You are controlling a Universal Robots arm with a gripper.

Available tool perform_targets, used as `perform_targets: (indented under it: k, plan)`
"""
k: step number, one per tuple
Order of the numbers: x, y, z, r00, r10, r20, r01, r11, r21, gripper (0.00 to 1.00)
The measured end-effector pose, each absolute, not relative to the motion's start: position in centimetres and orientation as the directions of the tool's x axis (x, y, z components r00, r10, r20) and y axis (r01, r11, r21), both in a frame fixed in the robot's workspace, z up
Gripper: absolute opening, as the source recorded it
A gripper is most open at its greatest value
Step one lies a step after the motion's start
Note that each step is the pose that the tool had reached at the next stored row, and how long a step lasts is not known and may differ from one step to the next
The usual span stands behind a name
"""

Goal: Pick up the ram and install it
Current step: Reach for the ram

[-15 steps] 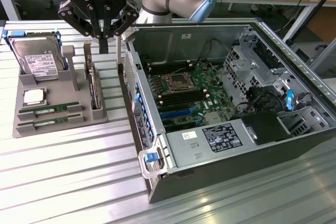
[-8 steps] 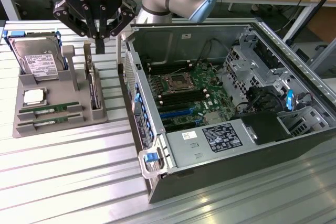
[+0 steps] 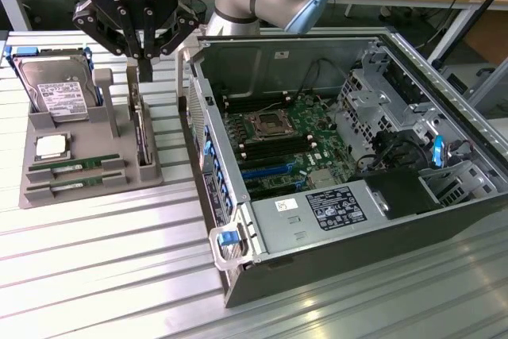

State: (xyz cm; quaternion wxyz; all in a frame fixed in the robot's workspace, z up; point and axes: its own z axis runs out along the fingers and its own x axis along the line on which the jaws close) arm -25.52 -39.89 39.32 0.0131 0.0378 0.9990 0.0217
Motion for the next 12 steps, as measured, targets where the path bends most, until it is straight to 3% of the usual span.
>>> perform_targets:
  k: [12]
  plan:
    - [-26.24,-39.89,39.32,-0.997,0.076,-0.024,0.075,0.996,0.044,0.10]
